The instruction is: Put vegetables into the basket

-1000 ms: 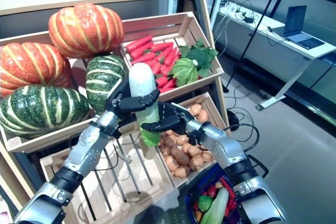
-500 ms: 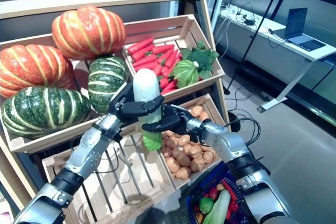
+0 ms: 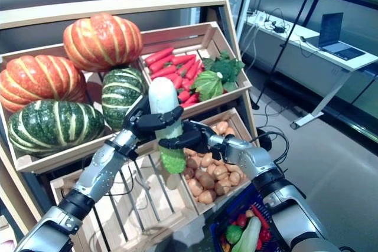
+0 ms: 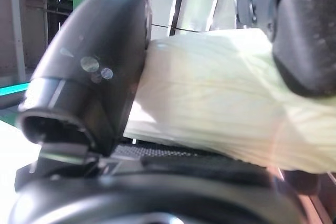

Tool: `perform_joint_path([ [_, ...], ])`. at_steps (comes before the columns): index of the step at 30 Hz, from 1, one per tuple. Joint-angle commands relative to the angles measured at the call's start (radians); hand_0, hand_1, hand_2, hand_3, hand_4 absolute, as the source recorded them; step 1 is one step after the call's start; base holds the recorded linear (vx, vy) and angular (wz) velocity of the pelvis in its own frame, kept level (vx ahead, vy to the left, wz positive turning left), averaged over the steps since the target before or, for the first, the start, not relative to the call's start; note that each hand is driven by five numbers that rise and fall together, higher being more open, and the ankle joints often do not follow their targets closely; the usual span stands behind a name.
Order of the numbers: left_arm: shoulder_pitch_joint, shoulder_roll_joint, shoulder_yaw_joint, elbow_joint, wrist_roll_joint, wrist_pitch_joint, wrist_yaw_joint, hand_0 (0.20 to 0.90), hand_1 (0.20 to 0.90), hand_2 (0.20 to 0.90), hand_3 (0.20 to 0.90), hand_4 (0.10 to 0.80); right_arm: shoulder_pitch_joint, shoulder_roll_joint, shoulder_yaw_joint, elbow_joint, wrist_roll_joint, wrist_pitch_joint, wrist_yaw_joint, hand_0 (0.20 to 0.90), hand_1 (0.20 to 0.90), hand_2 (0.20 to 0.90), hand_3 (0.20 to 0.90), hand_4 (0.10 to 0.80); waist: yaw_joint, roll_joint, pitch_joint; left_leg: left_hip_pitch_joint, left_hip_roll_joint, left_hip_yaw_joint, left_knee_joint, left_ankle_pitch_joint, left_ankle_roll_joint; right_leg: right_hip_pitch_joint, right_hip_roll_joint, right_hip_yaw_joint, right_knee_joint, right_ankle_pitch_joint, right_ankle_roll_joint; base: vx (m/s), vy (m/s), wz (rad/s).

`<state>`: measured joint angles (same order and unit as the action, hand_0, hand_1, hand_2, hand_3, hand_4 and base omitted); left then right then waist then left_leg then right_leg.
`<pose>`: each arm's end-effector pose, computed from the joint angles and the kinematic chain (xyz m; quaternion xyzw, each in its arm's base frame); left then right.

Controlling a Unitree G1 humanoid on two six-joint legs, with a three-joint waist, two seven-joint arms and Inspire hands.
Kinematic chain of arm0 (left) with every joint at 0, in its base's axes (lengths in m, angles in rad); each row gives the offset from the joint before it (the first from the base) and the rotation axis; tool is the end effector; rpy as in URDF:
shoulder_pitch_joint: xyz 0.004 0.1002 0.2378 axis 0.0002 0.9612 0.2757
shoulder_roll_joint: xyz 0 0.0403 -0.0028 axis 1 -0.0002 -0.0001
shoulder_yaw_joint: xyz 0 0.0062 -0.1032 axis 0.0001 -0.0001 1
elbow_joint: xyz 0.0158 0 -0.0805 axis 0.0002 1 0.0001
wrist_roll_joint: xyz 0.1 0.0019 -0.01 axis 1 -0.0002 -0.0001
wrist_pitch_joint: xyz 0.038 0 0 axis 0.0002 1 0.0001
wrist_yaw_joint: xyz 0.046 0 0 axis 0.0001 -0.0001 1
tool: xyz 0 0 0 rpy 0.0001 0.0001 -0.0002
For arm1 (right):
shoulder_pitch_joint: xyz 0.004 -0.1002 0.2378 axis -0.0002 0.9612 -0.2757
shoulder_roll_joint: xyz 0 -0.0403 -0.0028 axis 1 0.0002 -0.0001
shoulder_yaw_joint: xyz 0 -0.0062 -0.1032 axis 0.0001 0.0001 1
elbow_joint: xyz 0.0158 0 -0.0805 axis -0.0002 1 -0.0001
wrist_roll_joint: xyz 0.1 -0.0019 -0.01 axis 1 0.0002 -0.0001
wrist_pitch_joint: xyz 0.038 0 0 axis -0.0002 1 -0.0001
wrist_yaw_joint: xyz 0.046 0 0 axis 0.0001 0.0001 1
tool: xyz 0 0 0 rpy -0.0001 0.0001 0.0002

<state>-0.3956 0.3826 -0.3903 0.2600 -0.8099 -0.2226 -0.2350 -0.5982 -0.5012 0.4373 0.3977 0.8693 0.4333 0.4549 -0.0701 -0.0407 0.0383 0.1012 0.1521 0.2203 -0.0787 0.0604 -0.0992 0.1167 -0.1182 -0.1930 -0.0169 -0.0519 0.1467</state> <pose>0.2681 0.1491 0.0823 -0.1588 -0.0891 -0.2672 0.9463 0.2969 -0.1654 0.0885 0.1055 0.2060 0.3831 0.8942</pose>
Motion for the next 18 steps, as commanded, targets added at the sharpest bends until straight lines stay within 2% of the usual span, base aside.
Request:
perform_joint_path([
  [1, -0.175, -0.065, -0.036, -0.113, -0.015, -0.094, -0.068, 0.9, 0.9, 0.9, 0.9, 0.8, -0.148, 0.025, -0.077, 0.106, 0.044, -0.093, -0.061, 0.3, 0.3, 0.3, 0.3, 0.4, 0.008, -0.003, -0.064, 0.014, -0.032, 0.025, 0.048, -0.088, 0.021, -0.023, 0.019, 0.027, 0.002, 0.041, -0.043, 0.0, 0.0, 0.0],
  [5, -0.159, -0.029, -0.022, -0.111, 0.026, -0.065, -0.092, 0.9, 0.9, 0.9, 0.9, 0.8, -0.111, -0.005, -0.099, 0.112, 0.043, -0.101, -0.072, 0.3, 0.3, 0.3, 0.3, 0.4, 0.002, 0.0, -0.06, 0.015, -0.031, 0.033, 0.051, -0.089, 0.022, -0.027, 0.018, 0.031, 0.004, 0.042, -0.041, 0.0, 0.0, 0.0],
  [8, -0.136, 0.021, 0.001, -0.104, 0.067, -0.06, -0.072, 0.9, 0.9, 0.9, 0.9, 0.8, -0.048, -0.038, -0.139, 0.117, 0.04, -0.122, -0.082, 0.3, 0.3, 0.3, 0.3, 0.4, -0.005, 0.003, -0.057, 0.018, -0.031, 0.04, 0.049, -0.088, 0.024, -0.027, 0.018, 0.035, 0.002, 0.045, -0.039, -0.008, 0.006, -0.04],
  [18, -0.04, 0.152, 0.116, 0.032, 0.146, -0.05, -0.123, 0.9, 0.9, 0.9, 0.9, 0.8, 0.169, -0.159, -0.346, 0.197, -0.025, -0.177, -0.076, 0.3, 0.3, 0.3, 0.3, 0.4, -0.027, 0.011, -0.046, 0.024, -0.024, 0.056, 0.026, -0.072, 0.018, -0.034, 0.023, 0.049, -0.015, 0.062, -0.028, -0.007, 0.007, -0.07],
])
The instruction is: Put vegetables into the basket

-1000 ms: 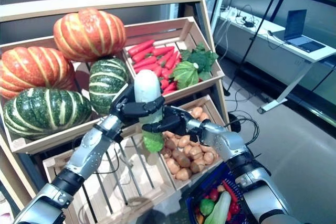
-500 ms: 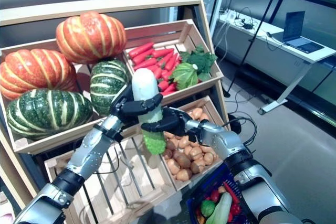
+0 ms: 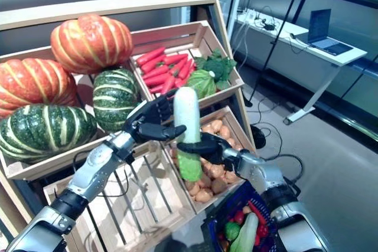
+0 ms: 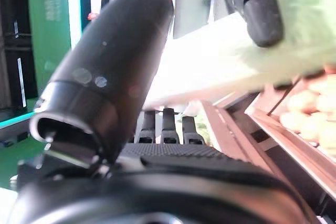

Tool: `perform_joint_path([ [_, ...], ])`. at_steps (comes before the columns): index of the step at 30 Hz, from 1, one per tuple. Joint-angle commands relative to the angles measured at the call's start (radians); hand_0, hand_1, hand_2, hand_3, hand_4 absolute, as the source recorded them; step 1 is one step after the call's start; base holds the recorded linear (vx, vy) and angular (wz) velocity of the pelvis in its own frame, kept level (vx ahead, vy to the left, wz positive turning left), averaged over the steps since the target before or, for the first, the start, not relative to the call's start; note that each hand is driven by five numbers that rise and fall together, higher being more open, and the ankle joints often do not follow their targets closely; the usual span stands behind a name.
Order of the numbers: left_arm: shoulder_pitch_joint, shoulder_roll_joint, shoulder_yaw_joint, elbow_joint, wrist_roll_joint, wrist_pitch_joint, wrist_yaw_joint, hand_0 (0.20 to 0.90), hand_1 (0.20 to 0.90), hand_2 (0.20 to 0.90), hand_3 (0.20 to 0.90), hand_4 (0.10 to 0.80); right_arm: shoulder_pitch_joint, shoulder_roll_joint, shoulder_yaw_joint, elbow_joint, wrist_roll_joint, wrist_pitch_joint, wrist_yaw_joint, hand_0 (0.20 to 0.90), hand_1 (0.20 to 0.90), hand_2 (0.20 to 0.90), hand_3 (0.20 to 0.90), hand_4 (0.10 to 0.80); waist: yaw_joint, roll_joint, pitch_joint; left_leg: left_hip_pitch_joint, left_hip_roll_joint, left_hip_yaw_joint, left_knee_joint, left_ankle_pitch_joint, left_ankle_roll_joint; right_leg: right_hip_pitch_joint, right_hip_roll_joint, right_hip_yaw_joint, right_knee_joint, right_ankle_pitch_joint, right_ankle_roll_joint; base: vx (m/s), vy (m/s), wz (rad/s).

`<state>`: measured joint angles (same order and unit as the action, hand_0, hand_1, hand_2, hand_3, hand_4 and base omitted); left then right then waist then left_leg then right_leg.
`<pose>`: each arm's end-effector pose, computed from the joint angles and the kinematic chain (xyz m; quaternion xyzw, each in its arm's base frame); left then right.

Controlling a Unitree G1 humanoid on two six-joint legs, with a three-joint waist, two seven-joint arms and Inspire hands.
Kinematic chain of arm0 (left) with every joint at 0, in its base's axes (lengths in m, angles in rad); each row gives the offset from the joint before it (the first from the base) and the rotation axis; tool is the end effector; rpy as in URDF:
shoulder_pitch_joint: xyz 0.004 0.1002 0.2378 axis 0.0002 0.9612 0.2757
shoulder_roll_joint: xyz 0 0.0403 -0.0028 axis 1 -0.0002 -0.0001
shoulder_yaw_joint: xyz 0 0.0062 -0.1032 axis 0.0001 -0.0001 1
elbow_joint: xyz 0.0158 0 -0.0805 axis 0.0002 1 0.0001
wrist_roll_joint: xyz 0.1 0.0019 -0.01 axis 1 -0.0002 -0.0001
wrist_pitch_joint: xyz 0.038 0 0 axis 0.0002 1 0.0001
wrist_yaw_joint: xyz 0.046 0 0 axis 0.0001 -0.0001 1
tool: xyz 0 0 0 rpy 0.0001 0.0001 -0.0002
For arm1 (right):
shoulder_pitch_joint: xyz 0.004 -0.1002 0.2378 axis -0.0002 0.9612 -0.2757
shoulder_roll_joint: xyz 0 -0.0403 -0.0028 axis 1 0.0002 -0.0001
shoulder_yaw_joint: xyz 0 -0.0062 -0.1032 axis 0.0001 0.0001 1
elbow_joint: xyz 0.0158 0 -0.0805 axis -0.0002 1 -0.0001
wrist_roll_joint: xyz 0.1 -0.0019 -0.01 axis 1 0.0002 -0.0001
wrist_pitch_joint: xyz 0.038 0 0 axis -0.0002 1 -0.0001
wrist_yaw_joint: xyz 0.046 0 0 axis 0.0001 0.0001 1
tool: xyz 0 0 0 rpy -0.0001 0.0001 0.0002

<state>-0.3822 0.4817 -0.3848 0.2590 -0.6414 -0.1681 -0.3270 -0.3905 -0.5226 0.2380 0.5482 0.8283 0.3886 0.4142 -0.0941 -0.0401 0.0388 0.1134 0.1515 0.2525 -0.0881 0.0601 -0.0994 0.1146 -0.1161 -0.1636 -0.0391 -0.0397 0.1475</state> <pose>0.2667 0.1724 0.0820 -0.0276 -0.0585 -0.3080 0.9492 0.2627 -0.2298 0.0353 0.1682 0.2648 0.2112 0.9257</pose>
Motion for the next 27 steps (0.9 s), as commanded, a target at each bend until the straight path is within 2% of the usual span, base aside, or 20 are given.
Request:
perform_joint_path([
  [1, -0.048, 0.058, 0.118, 0.044, -0.02, -0.106, -0.031, 0.9, 0.9, 0.9, 0.9, 0.8, -0.029, -0.145, -0.161, 0.058, 0.012, -0.135, -0.04, 0.3, 0.3, 0.3, 0.3, 0.4, -0.006, 0.011, -0.045, 0.011, -0.023, 0.025, 0.035, -0.071, 0.018, -0.033, 0.021, 0.021, 0.006, 0.05, -0.029, 0.0, 0.0, 0.0],
  [10, -0.008, 0.086, 0.195, 0.176, 0.053, -0.126, -0.009, 0.9, 0.9, 0.9, 0.9, 0.8, 0.07, -0.201, -0.322, 0.224, -0.003, -0.187, -0.097, 0.3, 0.3, 0.3, 0.3, 0.4, -0.017, 0.013, -0.036, 0.007, -0.018, 0.041, 0.035, -0.067, 0.016, -0.039, 0.026, 0.034, 0.007, 0.053, -0.024, 0.007, -0.003, -0.1],
  [15, 0.015, 0.093, 0.214, 0.226, 0.155, -0.14, 0.056, 0.9, 0.9, 0.9, 0.9, 0.8, 0.138, -0.196, -0.406, 0.364, -0.004, -0.228, -0.155, 0.3, 0.3, 0.3, 0.3, 0.4, -0.017, 0.016, -0.026, -0.004, -0.019, 0.048, 0.065, -0.083, 0.025, -0.05, 0.026, 0.045, 0.032, 0.04, -0.024, 0.033, -0.014, -0.09],
  [17, 0.021, 0.105, 0.207, 0.236, 0.248, -0.151, 0.125, 0.9, 0.9, 0.9, 0.9, 0.8, 0.164, -0.186, -0.432, 0.403, 0.005, -0.233, -0.172, 0.3, 0.3, 0.3, 0.3, 0.4, -0.015, 0.017, -0.017, -0.016, -0.023, 0.044, 0.091, -0.095, 0.031, -0.06, 0.026, 0.052, 0.053, 0.031, -0.027, 0.022, -0.027, -0.07],
  [20, 0.006, 0.129, 0.181, 0.242, 0.311, -0.143, 0.176, 0.9, 0.9, 0.9, 0.9, 0.8, 0.178, -0.165, -0.442, 0.434, 0.034, -0.248, -0.196, 0.3, 0.3, 0.3, 0.3, 0.4, -0.012, 0.013, 0.019, -0.075, -0.023, 0.039, 0.198, -0.133, 0.045, -0.11, 0.02, 0.06, 0.127, 0.003, -0.042, -0.102, -0.056, -0.12],
  [22, -0.025, 0.145, 0.158, 0.237, 0.326, -0.15, 0.205, 0.9, 0.9, 0.9, 0.9, 0.8, 0.171, -0.151, -0.434, 0.445, 0.063, -0.271, -0.211, 0.3, 0.3, 0.3, 0.3, 0.4, -0.004, 0.008, 0.068, -0.163, -0.014, 0.031, 0.334, -0.18, 0.048, -0.182, 0.0, 0.045, 0.228, -0.025, -0.055, -0.27, -0.086, -0.01],
  [27, -0.113, 0.169, 0.103, 0.224, 0.311, -0.125, 0.243, 0.9, 0.9, 0.9, 0.9, 0.8, 0.055, -0.136, -0.397, 0.498, 0.16, -0.295, -0.31, 0.3, 0.3, 0.3, 0.3, 0.4, 0.007, 0.013, 0.177, -0.363, 0.039, 0.012, 0.626, -0.282, 0.049, -0.363, -0.06, -0.008, 0.495, -0.102, -0.088, -0.28, -0.045, 0.11],
])
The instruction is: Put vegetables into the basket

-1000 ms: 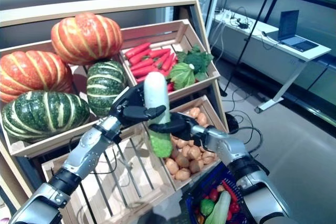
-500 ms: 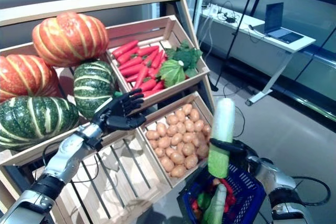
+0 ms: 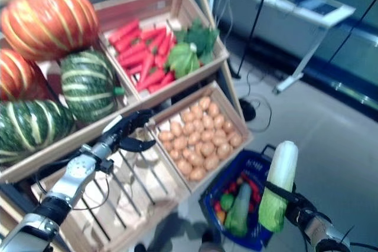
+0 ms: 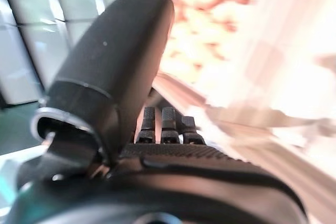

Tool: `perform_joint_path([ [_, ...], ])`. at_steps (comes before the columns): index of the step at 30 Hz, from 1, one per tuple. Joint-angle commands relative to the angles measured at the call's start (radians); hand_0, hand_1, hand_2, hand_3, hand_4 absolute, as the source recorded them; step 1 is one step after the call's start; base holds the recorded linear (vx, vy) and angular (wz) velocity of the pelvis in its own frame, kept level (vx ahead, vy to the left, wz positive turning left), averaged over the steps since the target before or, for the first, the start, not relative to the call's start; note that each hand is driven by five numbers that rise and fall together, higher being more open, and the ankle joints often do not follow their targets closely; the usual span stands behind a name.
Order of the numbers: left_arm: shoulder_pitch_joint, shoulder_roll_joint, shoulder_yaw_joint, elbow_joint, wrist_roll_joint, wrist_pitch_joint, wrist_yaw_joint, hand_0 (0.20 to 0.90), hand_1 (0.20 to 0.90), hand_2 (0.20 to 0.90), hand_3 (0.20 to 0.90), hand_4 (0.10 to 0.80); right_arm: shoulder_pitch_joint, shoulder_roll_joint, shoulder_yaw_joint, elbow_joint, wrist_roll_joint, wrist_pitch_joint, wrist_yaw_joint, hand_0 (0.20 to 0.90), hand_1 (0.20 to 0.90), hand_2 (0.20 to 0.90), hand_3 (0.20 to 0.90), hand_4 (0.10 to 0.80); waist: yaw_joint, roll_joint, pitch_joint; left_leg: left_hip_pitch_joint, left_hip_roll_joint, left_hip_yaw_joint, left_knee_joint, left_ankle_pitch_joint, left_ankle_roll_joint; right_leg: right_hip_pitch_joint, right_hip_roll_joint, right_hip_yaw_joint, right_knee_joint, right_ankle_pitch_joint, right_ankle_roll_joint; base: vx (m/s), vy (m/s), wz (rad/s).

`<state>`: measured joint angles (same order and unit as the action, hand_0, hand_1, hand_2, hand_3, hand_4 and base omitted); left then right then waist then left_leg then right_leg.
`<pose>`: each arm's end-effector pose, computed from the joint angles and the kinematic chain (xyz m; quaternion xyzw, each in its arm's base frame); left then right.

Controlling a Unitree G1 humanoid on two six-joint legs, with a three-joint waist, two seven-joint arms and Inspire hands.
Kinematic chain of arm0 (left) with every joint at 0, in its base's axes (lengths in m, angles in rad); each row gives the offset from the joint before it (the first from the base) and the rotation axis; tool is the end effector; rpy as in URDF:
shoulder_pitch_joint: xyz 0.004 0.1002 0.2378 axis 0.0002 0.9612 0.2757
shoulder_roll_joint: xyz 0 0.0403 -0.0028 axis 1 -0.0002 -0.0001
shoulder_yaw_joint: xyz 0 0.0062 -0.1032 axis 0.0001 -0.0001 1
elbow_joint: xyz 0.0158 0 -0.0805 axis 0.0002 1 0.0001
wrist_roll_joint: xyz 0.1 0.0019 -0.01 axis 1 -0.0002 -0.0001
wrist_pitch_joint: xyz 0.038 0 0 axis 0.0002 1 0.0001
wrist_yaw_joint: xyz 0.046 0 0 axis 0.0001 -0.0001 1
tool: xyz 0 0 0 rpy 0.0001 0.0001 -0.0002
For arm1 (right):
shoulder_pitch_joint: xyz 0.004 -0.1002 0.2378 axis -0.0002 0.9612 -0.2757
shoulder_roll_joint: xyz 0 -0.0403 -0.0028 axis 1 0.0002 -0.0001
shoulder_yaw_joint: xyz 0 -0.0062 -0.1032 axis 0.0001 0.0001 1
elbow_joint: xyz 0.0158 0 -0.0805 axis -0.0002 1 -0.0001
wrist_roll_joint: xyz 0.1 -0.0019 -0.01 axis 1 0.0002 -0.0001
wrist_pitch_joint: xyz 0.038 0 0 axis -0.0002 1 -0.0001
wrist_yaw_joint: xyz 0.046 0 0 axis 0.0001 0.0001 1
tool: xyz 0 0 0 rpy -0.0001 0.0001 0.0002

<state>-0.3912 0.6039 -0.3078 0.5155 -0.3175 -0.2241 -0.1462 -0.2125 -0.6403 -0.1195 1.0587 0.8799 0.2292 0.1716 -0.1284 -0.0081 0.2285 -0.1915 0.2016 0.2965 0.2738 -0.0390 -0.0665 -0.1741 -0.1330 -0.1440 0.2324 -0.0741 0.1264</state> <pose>0.2688 0.2380 0.0681 0.1859 0.0048 -0.1308 0.9738 0.1643 -0.3517 -0.0143 0.2288 0.3270 -0.2485 0.8826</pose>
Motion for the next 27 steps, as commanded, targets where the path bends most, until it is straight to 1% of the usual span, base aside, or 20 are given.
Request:
perform_joint_path([
  [1, -0.113, 0.046, 0.015, -0.031, -0.018, -0.058, 0.063, 0.9, 0.9, 0.9, 0.9, 0.8, -0.145, -0.019, -0.035, 0.007, 0.109, -0.132, -0.078, 0.3, 0.3, 0.3, 0.3, 0.4, 0.043, -0.018, -0.005, -0.082, -0.007, -0.039, 0.306, -0.202, 0.021, -0.093, -0.053, -0.033, 0.262, -0.079, -0.072, -0.146, -0.022, 0.09],
  [4, -0.127, 0.041, -0.012, -0.023, -0.06, -0.029, 0.054, 0.9, 0.9, 0.9, 0.9, 0.8, -0.187, -0.022, -0.019, 0.063, 0.106, -0.134, -0.085, 0.3, 0.3, 0.3, 0.3, 0.4, 0.044, -0.014, 0.014, -0.135, 0.012, -0.053, 0.413, -0.252, 0.029, -0.133, -0.078, -0.044, 0.343, -0.103, -0.083, -0.054, -0.021, 0.09],
  [5, -0.126, 0.035, -0.016, -0.019, -0.075, -0.028, 0.056, 0.9, 0.9, 0.9, 0.9, 0.8, -0.191, -0.024, -0.017, 0.074, 0.11, -0.135, -0.085, 0.3, 0.3, 0.3, 0.3, 0.4, 0.043, -0.013, 0.02, -0.147, 0.014, -0.062, 0.435, -0.259, 0.027, -0.141, -0.082, -0.041, 0.358, -0.106, -0.085, -0.033, -0.003, 0.08],
  [8, -0.126, 0.008, -0.027, -0.005, -0.112, -0.02, 0.068, 0.9, 0.9, 0.9, 0.9, 0.8, -0.199, -0.02, -0.01, 0.107, 0.115, -0.151, -0.084, 0.3, 0.3, 0.3, 0.3, 0.4, 0.038, -0.006, 0.032, -0.156, 0.012, -0.079, 0.443, -0.259, 0.025, -0.145, -0.083, -0.031, 0.356, -0.098, -0.084, -0.034, 0.018, 0.01],
  [10, -0.13, -0.007, -0.029, -0.001, -0.118, -0.009, 0.078, 0.9, 0.9, 0.9, 0.9, 0.8, -0.204, -0.014, -0.005, 0.111, 0.118, -0.159, -0.091, 0.3, 0.3, 0.3, 0.3, 0.4, 0.033, -0.004, 0.036, -0.151, 0.008, -0.082, 0.432, -0.252, 0.021, -0.137, -0.083, -0.024, 0.332, -0.082, -0.076, -0.009, 0.008, -0.02],
  [12, -0.146, -0.019, -0.035, 0.02, -0.135, -0.001, 0.073, 0.9, 0.9, 0.9, 0.9, 0.8, -0.221, -0.008, 0.006, 0.108, 0.125, -0.17, -0.105, 0.3, 0.3, 0.3, 0.3, 0.4, 0.026, -0.001, 0.04, -0.128, 0.005, -0.066, 0.383, -0.23, 0.013, -0.124, -0.085, -0.017, 0.277, -0.048, -0.058, -0.039, 0.016, -0.05],
  [14, -0.16, -0.03, -0.038, 0.048, -0.168, 0.007, 0.077, 0.9, 0.9, 0.9, 0.9, 0.8, -0.244, 0.004, 0.018, 0.097, 0.136, -0.198, -0.118, 0.3, 0.3, 0.3, 0.3, 0.4, 0.015, -0.007, 0.048, -0.086, -0.01, -0.037, 0.293, -0.187, 0.008, -0.114, -0.088, -0.006, 0.169, 0.026, -0.017, -0.108, -0.014, -0.13],
  [15, -0.165, -0.032, -0.043, 0.051, -0.187, 0.006, 0.082, 0.9, 0.9, 0.9, 0.9, 0.8, -0.263, 0.014, 0.029, 0.086, 0.142, -0.214, -0.121, 0.3, 0.3, 0.3, 0.3, 0.4, 0.011, -0.007, 0.056, -0.062, -0.025, -0.018, 0.221, -0.155, 0.008, -0.116, -0.086, -0.007, 0.108, 0.069, 0.006, -0.232, -0.006, -0.23],
  [16, -0.165, -0.035, -0.042, 0.051, -0.192, -0.001, 0.082, 0.9, 0.9, 0.9, 0.9, 0.8, -0.29, 0.026, 0.039, 0.077, 0.139, -0.225, -0.13, 0.3, 0.3, 0.3, 0.3, 0.4, 0.022, -0.004, 0.068, -0.037, -0.03, 0.016, 0.152, -0.121, 0.005, -0.114, -0.106, -0.055, 0.071, 0.103, 0.023, -0.303, 0.047, -0.36],
  [17, -0.163, -0.035, -0.039, 0.046, -0.197, -0.008, 0.092, 0.9, 0.9, 0.9, 0.9, 0.8, -0.322, 0.037, 0.052, 0.072, 0.128, -0.231, -0.138, 0.3, 0.3, 0.3, 0.3, 0.4, 0.044, 0.008, 0.084, -0.018, -0.026, 0.042, 0.088, -0.087, 0.002, -0.116, -0.136, -0.112, 0.084, 0.116, 0.029, -0.319, 0.091, -0.47],
  [18, -0.158, -0.035, -0.034, 0.039, -0.201, -0.014, 0.106, 0.9, 0.9, 0.9, 0.9, 0.8, -0.347, 0.043, 0.063, 0.064, 0.117, -0.232, -0.147, 0.3, 0.3, 0.3, 0.3, 0.4, 0.063, 0.019, 0.095, -0.012, -0.016, 0.058, 0.06, -0.067, 0.004, -0.127, -0.166, -0.146, 0.122, 0.121, 0.032, -0.342, 0.127, -0.8],
  [19, -0.147, -0.032, -0.021, 0.028, -0.205, -0.018, 0.122, 0.9, 0.9, 0.9, 0.9, 0.8, -0.374, 0.048, 0.079, 0.052, 0.104, -0.229, -0.167, 0.3, 0.3, 0.3, 0.3, 0.4, 0.085, 0.032, 0.108, -0.011, 0.002, 0.074, 0.044, -0.052, 0.018, -0.147, -0.198, -0.154, 0.215, 0.116, 0.034, -0.324, 0.089, -1.07],
  [20, -0.137, -0.028, -0.008, 0.021, -0.212, -0.019, 0.125, 0.9, 0.9, 0.9, 0.9, 0.8, -0.384, 0.05, 0.085, 0.047, 0.095, -0.23, -0.187, 0.3, 0.3, 0.3, 0.3, 0.4, 0.1, 0.042, 0.109, -0.017, 0.018, 0.083, 0.038, -0.046, 0.032, -0.158, -0.21, -0.146, 0.305, 0.1, 0.032, -0.212, 0.023, -1.29],
  [21, -0.13, -0.023, 0.001, 0.023, -0.226, -0.022, 0.121, 0.9, 0.9, 0.9, 0.9, 0.8, -0.383, 0.05, 0.085, 0.053, 0.099, -0.231, -0.193, 0.3, 0.3, 0.3, 0.3, 0.4, 0.112, 0.043, 0.101, -0.017, 0.024, 0.074, 0.04, -0.062, 0.028, -0.147, -0.22, -0.134, 0.357, 0.06, 0.041, -0.116, -0.073, -0.96],
  [22, -0.124, -0.02, 0.008, 0.031, -0.244, -0.029, 0.113, 0.9, 0.9, 0.9, 0.9, 0.8, -0.382, 0.051, 0.085, 0.067, 0.105, -0.232, -0.189, 0.3, 0.3, 0.3, 0.3, 0.4, 0.122, 0.04, 0.091, -0.023, 0.029, 0.078, 0.036, -0.051, 0.024, -0.12, -0.221, -0.144, 0.342, 0.042, 0.036, -0.043, -0.157, -0.33],
  [23, -0.119, -0.019, 0.013, 0.046, -0.262, -0.04, 0.101, 0.9, 0.9, 0.9, 0.9, 0.8, -0.38, 0.054, 0.084, 0.084, 0.109, -0.239, -0.187, 0.3, 0.3, 0.3, 0.3, 0.4, 0.133, 0.035, 0.08, -0.028, 0.031, 0.075, 0.033, -0.039, 0.012, -0.067, -0.213, -0.168, 0.282, 0.022, 0.03, -0.065, -0.235, 0.04],
  [24, -0.114, -0.02, 0.016, 0.06, -0.273, -0.053, 0.093, 0.9, 0.9, 0.9, 0.9, 0.8, -0.375, 0.061, 0.089, 0.097, 0.1, -0.252, -0.188, 0.3, 0.3, 0.3, 0.3, 0.4, 0.147, 0.024, 0.067, -0.045, 0.031, 0.056, 0.061, -0.042, -0.004, -0.004, -0.195, -0.195, 0.18, 0.016, 0.023, -0.105, -0.299, 0.02],
  [25, -0.108, -0.016, 0.017, 0.075, -0.296, -0.072, 0.097, 0.9, 0.9, 0.9, 0.9, 0.8, -0.375, 0.069, 0.102, 0.107, 0.081, -0.251, -0.184, 0.3, 0.3, 0.3, 0.3, 0.4, 0.164, 0.006, 0.061, -0.09, 0.03, 0.021, 0.111, -0.033, -0.012, 0.036, -0.172, -0.214, 0.072, 0.043, 0.007, -0.147, -0.216, -0.26],
  [26, -0.082, -0.011, 0.041, 0.057, -0.302, -0.082, 0.123, 0.9, 0.9, 0.9, 0.9, 0.8, -0.405, 0.072, 0.133, 0.106, 0.071, -0.237, -0.184, 0.3, 0.3, 0.3, 0.3, 0.4, 0.195, -0.003, 0.079, -0.166, 0.016, -0.132, 0.217, -0.068, -0.028, 0.0, -0.148, -0.146, 0.134, 0.0, -0.007, -0.139, -0.084, -0.38],
  [27, -0.066, -0.013, 0.062, 0.04, -0.294, -0.075, 0.138, 0.9, 0.9, 0.9, 0.9, 0.8, -0.432, 0.073, 0.142, 0.106, 0.049, -0.222, -0.18, 0.3, 0.3, 0.3, 0.3, 0.4, 0.204, 0.0, 0.082, -0.176, 0.013, -0.163, 0.234, -0.082, -0.02, -0.029, -0.141, -0.12, 0.172, -0.018, -0.007, -0.085, 0.032, -0.94],
])
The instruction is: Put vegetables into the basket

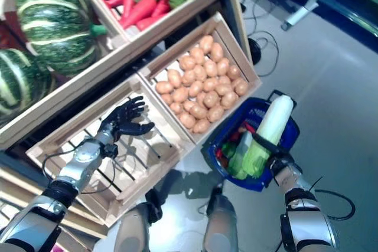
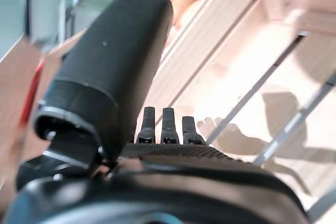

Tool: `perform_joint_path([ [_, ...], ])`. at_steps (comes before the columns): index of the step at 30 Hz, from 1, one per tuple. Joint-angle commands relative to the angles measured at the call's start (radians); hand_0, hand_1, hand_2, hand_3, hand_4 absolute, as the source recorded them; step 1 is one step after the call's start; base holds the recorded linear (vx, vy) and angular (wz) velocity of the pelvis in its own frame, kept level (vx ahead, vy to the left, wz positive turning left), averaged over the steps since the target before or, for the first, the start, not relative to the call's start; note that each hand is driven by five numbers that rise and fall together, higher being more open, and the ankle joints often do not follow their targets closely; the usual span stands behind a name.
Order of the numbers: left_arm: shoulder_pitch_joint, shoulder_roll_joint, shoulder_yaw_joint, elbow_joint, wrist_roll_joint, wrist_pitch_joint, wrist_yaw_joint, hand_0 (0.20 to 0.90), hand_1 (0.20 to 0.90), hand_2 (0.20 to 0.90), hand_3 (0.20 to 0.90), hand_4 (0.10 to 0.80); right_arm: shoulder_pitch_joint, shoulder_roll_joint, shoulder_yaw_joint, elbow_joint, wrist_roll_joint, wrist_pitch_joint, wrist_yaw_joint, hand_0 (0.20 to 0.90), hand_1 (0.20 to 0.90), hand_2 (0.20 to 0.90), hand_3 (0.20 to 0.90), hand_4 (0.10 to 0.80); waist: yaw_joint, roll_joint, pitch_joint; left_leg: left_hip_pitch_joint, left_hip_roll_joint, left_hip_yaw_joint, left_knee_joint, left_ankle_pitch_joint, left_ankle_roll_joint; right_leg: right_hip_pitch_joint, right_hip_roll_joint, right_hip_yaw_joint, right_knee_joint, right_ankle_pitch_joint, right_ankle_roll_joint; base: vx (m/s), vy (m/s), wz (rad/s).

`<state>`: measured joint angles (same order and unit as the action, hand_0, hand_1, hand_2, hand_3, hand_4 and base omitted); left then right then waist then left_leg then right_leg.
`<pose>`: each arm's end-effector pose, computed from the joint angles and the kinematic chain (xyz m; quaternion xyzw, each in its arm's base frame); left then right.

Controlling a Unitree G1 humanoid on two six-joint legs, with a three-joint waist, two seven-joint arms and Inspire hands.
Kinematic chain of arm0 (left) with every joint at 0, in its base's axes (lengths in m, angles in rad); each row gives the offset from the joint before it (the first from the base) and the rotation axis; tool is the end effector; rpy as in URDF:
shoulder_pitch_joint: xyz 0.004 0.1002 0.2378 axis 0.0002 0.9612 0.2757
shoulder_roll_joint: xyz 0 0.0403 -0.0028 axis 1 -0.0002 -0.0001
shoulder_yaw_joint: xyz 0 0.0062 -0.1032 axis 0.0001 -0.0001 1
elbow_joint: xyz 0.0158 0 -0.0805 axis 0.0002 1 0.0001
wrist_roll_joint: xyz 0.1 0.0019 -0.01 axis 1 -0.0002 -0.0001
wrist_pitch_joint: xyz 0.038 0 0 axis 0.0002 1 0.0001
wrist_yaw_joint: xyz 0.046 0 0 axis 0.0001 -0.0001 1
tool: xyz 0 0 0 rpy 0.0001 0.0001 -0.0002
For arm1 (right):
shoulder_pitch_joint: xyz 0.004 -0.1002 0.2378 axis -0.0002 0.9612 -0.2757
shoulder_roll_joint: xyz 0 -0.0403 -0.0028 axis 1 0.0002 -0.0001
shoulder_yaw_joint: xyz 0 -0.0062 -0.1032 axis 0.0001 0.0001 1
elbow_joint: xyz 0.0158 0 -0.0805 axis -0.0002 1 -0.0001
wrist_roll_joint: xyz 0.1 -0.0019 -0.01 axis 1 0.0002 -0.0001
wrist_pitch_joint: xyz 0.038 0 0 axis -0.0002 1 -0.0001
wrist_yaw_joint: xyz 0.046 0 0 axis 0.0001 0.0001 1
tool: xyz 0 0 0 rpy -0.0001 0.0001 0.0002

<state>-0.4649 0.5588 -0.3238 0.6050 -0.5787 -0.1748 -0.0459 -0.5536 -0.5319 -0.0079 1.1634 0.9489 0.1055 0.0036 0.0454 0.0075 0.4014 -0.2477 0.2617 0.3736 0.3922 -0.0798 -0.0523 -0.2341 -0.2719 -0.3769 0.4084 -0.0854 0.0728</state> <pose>0.2818 0.2320 0.0664 0.0495 0.0247 -0.0508 0.9972 0.2580 -0.3000 0.0197 0.2493 0.2344 -0.2369 0.9093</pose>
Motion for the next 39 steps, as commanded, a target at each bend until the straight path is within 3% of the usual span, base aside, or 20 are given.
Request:
perform_joint_path([
  [1, 0.017, 0.034, 0.093, -0.062, -0.029, -0.117, 0.038, 0.9, 0.9, 0.9, 0.9, 0.8, -0.11, -0.034, 0.037, 0.0, -0.035, -0.086, -0.014, 0.3, 0.3, 0.3, 0.3, 0.4, 0.04, -0.013, -0.086, -0.128, -0.048, -0.257, 0.129, -0.052, -0.028, 0.005, -0.002, 0.131, 0.041, -0.026, 0.044, 0.004, 0.01, -1.2],
  [4, -0.027, 0.055, 0.108, -0.052, -0.093, -0.098, 0.014, 0.9, 0.9, 0.9, 0.9, 0.8, -0.153, -0.043, 0.046, 0.007, -0.025, -0.076, -0.021, 0.3, 0.3, 0.3, 0.3, 0.4, 0.036, 0.007, -0.069, -0.172, -0.025, -0.253, 0.228, -0.109, -0.025, -0.101, -0.04, 0.146, 0.223, -0.088, 0.035, -0.143, 0.023, -0.86],
  [7, -0.056, 0.025, 0.113, -0.06, -0.153, -0.121, 0.026, 0.9, 0.9, 0.9, 0.9, 0.8, -0.173, -0.02, 0.058, 0.003, -0.028, -0.102, -0.038, 0.3, 0.3, 0.3, 0.3, 0.4, 0.03, 0.02, -0.033, -0.259, -0.032, -0.28, 0.374, -0.173, -0.03, -0.213, -0.068, 0.18, 0.404, -0.166, 0.013, -0.167, 0.093, -0.28],
  [12, -0.064, 0.016, 0.118, -0.169, -0.124, -0.115, 0.034, 0.9, 0.9, 0.9, 0.9, 0.8, -0.243, -0.069, 0.044, 0.021, -0.028, -0.11, -0.04, 0.3, 0.3, 0.3, 0.3, 0.4, 0.03, 0.045, 0.005, -0.388, -0.043, -0.294, 0.525, -0.215, -0.022, -0.357, -0.1, 0.202, 0.557, -0.206, -0.013, -0.2, 0.043, 0.01],
  [14, -0.08, 0.013, 0.108, -0.189, -0.122, -0.117, 0.031, 0.9, 0.9, 0.9, 0.9, 0.8, -0.295, -0.099, 0.041, 0.041, -0.027, -0.085, -0.07, 0.3, 0.3, 0.3, 0.3, 0.4, 0.029, 0.059, 0.021, -0.44, -0.047, -0.312, 0.618, -0.277, -0.038, -0.415, -0.113, 0.219, 0.649, -0.268, -0.004, -0.12, 0.034, 0.11],
  [25, -0.149, 0.031, 0.081, -0.23, -0.17, -0.169, 0.051, 0.9, 0.9, 0.9, 0.9, 0.8, -0.432, -0.157, 0.117, 0.093, -0.024, -0.029, -0.055, 0.3, 0.3, 0.3, 0.3, 0.4, 0.027, 0.099, 0.062, -0.647, -0.065, -0.341, 0.776, -0.311, -0.049, -0.65, -0.128, 0.28, 0.834, -0.316, -0.006, -0.109, 0.031, 0.11],
  [26, -0.153, 0.028, 0.08, -0.228, -0.173, -0.176, 0.045, 0.9, 0.9, 0.9, 0.9, 0.8, -0.439, -0.158, 0.118, 0.101, -0.022, -0.033, -0.078, 0.512, 0.512, 0.512, 0.512, 0.541, 0.029, 0.1, 0.064, -0.658, -0.064, -0.341, 0.786, -0.315, -0.047, -0.663, -0.13, 0.28, 0.847, -0.321, -0.007, -0.061, -0.003, 0.09],
  [27, -0.155, 0.027, 0.08, -0.229, -0.173, -0.178, 0.044, 0.9, 0.9, 0.9, 0.9, 0.8, -0.441, -0.161, 0.118, 0.102, -0.021, -0.034, -0.085, 0.766, 0.766, 0.766, 0.766, 0.711, 0.029, 0.1, 0.065, -0.665, -0.064, -0.342, 0.793, -0.317, -0.047, -0.669, -0.129, 0.281, 0.853, -0.323, -0.007, -0.053, -0.01, 0.11],
  [28, -0.159, 0.025, 0.077, -0.23, -0.176, -0.184, 0.045, 0.9, 0.9, 0.9, 0.9, 0.8, -0.449, -0.164, 0.116, 0.107, -0.017, -0.045, -0.107, 0.9, 0.9, 0.9, 0.9, 0.8, 0.029, 0.101, 0.067, -0.679, -0.066, -0.342, 0.807, -0.323, -0.045, -0.683, -0.127, 0.281, 0.867, -0.329, -0.008, -0.049, -0.01, 0.14],
  [39, -0.14, 0.037, 0.076, -0.246, -0.172, -0.215, 0.028, 0.9, 0.9, 0.9, 0.9, 0.8, -0.45, -0.161, 0.104, 0.12, -0.013, -0.042, -0.145, 0.9, 0.9, 0.9, 0.9, 0.8, 0.034, 0.096, 0.047, -0.716, -0.077, -0.357, 0.874, -0.363, -0.034, -0.73, -0.112, 0.282, 0.942, -0.368, -0.014, 0.009, -0.005, 0.06],
])
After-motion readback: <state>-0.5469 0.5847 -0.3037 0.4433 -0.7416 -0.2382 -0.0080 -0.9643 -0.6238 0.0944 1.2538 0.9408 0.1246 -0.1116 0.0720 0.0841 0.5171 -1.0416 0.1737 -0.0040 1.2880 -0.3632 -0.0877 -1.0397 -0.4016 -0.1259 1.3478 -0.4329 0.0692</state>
